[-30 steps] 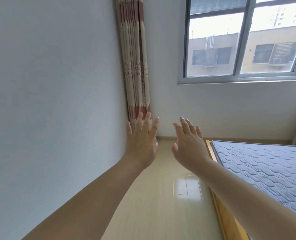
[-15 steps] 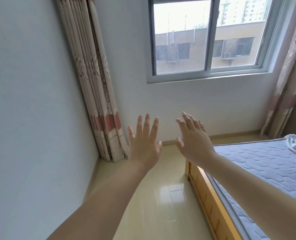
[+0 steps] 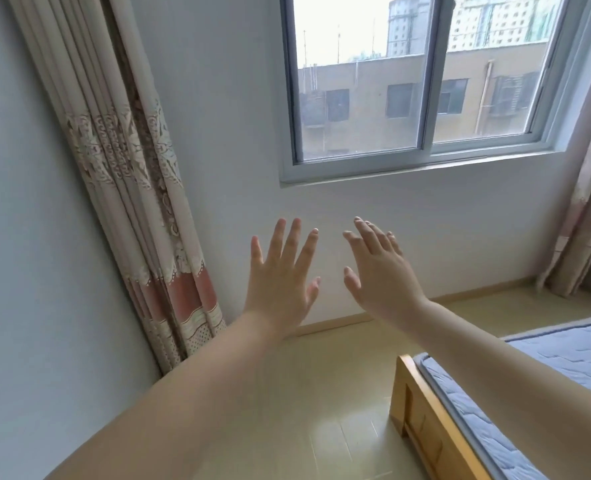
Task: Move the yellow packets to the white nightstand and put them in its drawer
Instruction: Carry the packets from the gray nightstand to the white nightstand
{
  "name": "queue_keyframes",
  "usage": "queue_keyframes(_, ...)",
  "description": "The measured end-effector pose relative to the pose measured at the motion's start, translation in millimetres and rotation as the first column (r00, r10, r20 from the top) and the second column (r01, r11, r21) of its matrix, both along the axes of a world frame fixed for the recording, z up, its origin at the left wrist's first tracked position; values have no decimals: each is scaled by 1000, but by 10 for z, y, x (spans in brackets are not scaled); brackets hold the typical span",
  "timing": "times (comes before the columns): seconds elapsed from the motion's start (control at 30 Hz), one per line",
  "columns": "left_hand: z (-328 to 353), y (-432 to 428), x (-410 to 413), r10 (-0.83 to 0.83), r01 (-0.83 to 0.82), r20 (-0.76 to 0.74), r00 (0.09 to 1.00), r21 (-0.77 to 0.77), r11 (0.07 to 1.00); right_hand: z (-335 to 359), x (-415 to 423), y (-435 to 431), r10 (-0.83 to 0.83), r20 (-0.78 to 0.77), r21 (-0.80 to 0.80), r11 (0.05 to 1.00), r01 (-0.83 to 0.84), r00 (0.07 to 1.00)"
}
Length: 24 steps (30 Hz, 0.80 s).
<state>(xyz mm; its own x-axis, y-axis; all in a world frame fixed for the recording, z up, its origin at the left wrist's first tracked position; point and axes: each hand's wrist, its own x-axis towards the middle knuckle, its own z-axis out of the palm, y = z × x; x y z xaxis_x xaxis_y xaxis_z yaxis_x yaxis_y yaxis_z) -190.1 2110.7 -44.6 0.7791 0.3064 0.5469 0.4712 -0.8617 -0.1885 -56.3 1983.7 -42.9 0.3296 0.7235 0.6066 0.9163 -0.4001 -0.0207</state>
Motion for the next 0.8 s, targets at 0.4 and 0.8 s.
queue_keyframes(0.4, 41, 1940, 2956, -276, 267, -86, 957, -105, 958, 0, 2479, 1671, -284, -18, 19, 959, 284, 959)
queue_keyframes(0.8, 85, 2549, 6833, -498, 482, -135, 857, -137, 865, -17, 6063, 2059, -544, -64, -24, 839, 543, 837)
